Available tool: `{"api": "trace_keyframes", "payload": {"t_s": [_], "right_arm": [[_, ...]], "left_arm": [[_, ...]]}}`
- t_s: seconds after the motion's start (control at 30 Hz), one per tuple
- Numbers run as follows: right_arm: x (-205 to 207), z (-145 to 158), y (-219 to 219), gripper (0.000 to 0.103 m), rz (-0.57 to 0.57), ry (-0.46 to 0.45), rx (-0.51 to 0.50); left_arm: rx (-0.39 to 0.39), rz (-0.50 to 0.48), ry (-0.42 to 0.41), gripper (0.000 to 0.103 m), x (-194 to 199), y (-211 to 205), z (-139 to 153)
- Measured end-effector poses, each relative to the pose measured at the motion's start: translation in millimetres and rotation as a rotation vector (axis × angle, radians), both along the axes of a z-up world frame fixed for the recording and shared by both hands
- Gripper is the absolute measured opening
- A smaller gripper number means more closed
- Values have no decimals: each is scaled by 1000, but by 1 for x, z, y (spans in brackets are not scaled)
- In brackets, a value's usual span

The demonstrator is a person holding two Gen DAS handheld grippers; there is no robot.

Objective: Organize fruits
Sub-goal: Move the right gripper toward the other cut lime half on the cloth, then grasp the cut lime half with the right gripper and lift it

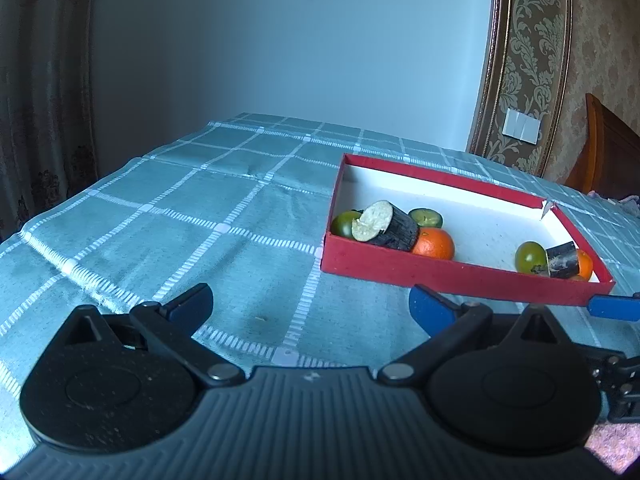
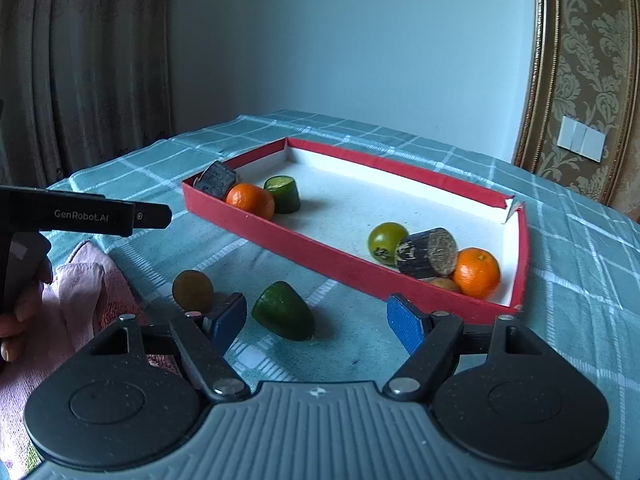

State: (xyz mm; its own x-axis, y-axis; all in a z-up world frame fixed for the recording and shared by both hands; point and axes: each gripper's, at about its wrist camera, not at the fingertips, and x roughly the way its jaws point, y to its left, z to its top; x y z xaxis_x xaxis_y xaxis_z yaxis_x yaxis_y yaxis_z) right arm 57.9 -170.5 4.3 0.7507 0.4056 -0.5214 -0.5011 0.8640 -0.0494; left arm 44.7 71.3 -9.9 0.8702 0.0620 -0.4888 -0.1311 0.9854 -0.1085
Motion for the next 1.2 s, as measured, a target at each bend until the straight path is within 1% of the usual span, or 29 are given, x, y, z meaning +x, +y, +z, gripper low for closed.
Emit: {"api": "trace_keyframes", "payload": {"t_s": [0.13,0.2,0.27,0.3,0.37,0.43,0.57,0.67,0.83,0.9,1.0,1.1,1.2], "right_arm": [[2,-3,10,71,40,9,-30],[5,-5,14,65,53,18,-45],[9,-8,18,54,60,33,-61],[11,-8,19,52,64,41,-63],[13,-9,20,42,69,51,-57],[13,-9,20,37,74,53,-52],[11,-9,23,36,54,48,-54],[8,-6,19,36,36,40,-28],[-4,11,3,36,6,-10,31],[-3,22,-7,36,-25,-34,55],[11,38,-29,36,-123,-52,105],[35,47,-52,36,-216,-23,159],[63,51,-71,36,-279,16,185]], "left_arm": [[0,-3,5,103,1,0,-1],[0,-4,7,103,2,0,-1],[0,-3,7,103,2,0,-1],[0,-3,8,103,2,0,-1],[-1,-3,8,103,2,0,-1],[-1,-3,10,103,3,0,-2],[-2,-1,11,103,3,0,-2],[-3,1,11,103,3,0,-3],[-4,1,10,103,3,0,-3],[-4,2,10,103,2,0,-3],[-6,6,9,103,2,1,-3],[-5,5,10,103,2,1,-3],[-4,3,15,103,2,1,-3]]}}
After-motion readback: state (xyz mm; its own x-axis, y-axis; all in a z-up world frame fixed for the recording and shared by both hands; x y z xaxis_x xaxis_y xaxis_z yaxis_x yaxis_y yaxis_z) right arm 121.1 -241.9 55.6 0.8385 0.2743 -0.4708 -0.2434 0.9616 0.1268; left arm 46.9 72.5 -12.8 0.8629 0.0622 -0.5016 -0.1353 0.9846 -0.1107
